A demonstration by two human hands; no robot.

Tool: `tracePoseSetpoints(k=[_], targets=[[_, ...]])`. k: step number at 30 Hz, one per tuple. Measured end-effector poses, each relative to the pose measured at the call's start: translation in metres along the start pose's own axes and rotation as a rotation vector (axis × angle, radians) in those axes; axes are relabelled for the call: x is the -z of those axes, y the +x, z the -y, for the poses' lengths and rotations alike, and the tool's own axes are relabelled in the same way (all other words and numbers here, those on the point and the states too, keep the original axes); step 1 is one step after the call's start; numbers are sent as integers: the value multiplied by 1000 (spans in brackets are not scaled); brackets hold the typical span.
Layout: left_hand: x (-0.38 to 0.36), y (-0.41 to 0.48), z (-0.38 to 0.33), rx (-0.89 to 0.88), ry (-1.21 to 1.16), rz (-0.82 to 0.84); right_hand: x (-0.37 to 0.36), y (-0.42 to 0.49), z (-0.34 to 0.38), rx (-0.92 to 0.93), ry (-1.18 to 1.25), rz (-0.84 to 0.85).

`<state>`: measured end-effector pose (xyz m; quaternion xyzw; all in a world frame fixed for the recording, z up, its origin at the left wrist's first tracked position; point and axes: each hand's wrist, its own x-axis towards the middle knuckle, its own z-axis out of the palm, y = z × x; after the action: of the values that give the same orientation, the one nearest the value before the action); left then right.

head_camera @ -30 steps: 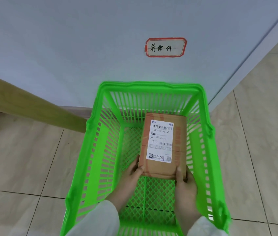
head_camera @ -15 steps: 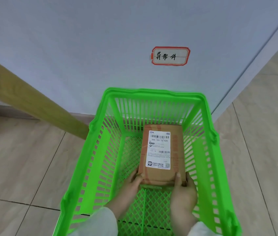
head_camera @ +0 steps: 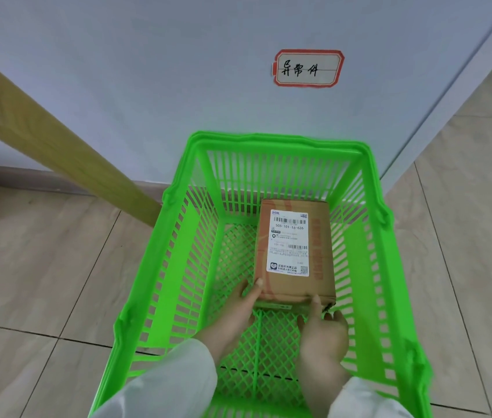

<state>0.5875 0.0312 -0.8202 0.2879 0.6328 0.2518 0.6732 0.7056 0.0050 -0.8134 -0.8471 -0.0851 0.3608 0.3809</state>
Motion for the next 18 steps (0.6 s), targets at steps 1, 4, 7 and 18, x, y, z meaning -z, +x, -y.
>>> tracePoseSetpoints(k=[1, 4, 7, 18], targets=[[1, 0, 1, 32, -53, 11, -1, -1, 0, -56, 41, 21], [1, 0, 5, 53, -157, 78, -2, -1, 5, -180, 134, 111], [0, 2, 4, 43, -191, 74, -4, -1, 11, -271, 263, 134], [-7, -8, -8, 84, -190, 48, 4, -13, 27, -336, 402, 210]])
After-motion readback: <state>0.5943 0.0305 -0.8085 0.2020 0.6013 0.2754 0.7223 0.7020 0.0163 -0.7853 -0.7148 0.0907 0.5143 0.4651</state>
